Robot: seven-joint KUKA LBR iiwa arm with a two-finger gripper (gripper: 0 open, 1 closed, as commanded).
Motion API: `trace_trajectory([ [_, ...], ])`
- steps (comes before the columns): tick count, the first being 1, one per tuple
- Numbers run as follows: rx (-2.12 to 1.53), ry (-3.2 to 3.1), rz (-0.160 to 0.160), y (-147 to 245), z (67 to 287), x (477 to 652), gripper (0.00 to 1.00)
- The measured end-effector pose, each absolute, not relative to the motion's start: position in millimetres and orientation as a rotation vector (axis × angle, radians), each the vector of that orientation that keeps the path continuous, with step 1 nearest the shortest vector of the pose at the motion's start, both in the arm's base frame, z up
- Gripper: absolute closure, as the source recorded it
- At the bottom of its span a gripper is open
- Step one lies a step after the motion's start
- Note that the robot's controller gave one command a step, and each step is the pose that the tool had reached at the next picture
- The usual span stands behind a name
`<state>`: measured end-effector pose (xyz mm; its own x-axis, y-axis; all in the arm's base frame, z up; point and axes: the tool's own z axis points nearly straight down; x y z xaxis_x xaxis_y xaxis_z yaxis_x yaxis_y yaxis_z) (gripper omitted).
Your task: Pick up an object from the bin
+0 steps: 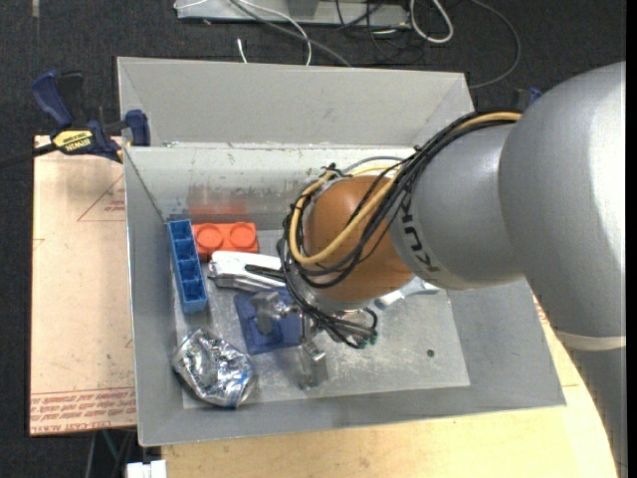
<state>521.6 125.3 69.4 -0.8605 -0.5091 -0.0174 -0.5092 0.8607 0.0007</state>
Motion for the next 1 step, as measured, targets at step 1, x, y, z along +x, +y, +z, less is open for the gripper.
trace_trajectory([
  [1,-0.820,3.013,0.007,124.4,70.5,522.6,1.00],
])
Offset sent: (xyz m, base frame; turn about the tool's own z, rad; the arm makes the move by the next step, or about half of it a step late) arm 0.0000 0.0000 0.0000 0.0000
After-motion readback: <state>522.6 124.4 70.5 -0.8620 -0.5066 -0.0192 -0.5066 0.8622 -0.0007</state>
